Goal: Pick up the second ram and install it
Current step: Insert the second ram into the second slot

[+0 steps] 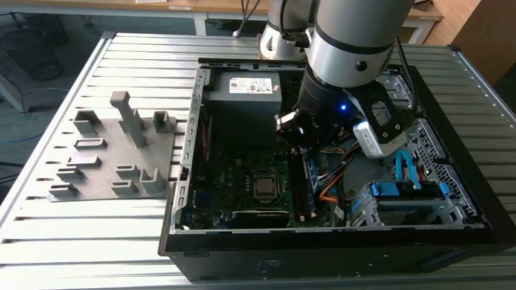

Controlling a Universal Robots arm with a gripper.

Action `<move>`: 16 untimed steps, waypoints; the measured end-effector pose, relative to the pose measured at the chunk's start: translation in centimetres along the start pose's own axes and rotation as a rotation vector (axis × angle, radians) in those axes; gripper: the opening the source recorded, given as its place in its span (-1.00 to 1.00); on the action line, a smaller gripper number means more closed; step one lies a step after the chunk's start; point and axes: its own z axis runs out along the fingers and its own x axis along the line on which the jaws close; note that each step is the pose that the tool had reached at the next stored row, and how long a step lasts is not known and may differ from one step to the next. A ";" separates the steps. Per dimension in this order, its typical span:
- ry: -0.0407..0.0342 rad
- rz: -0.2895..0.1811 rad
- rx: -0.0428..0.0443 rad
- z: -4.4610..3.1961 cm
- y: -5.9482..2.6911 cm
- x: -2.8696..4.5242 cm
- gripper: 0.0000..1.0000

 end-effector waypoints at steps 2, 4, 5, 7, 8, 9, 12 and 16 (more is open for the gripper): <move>-0.0010 0.020 -0.0035 0.02 -0.01 0.00 -0.73; -0.0020 0.036 -0.0156 0.04 0.00 0.02 -0.73; -0.0024 0.041 -0.0265 0.05 0.00 0.02 -0.73; -0.0036 0.058 -0.0369 0.08 0.00 0.03 -0.73; -0.0043 0.073 -0.0367 0.09 0.00 0.02 -0.73; -0.0050 0.087 -0.0364 0.09 0.00 0.02 -0.73; -0.0055 0.093 -0.0355 0.11 0.00 0.02 -0.73; -0.0055 0.093 -0.0355 0.11 -0.02 0.02 -0.73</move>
